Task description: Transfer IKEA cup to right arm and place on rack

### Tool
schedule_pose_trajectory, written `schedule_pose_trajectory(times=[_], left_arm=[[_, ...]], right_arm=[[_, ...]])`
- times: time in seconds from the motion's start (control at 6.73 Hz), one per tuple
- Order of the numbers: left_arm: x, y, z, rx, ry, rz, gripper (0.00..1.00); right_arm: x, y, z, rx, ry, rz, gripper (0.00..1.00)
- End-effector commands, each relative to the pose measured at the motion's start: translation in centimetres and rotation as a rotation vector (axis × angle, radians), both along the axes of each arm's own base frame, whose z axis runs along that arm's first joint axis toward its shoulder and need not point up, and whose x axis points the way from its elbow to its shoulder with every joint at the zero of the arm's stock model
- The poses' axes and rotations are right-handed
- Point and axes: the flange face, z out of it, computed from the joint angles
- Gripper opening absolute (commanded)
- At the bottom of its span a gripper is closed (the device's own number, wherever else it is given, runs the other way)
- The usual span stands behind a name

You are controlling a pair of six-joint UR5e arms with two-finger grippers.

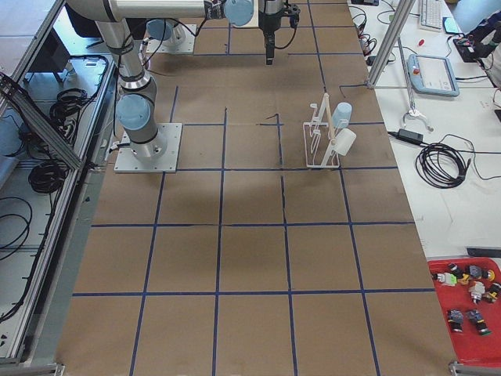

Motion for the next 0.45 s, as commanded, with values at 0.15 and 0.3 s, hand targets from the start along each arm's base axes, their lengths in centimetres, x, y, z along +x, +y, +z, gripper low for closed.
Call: schedule_pose_trajectory(times=[0.15,0.3], left_arm=[[-0.18,0.12,0.06,0.002,0.011,-0.002,1.00],[-0.21,0.12,0.06,0.002,0.014,-0.002,1.00]], right_arm=[[0.08,1.05,0.88,-0.006,0.003,0.007,1.00],[0.16,1.20,1.19,-0.013,0.001,0.010,1.00]])
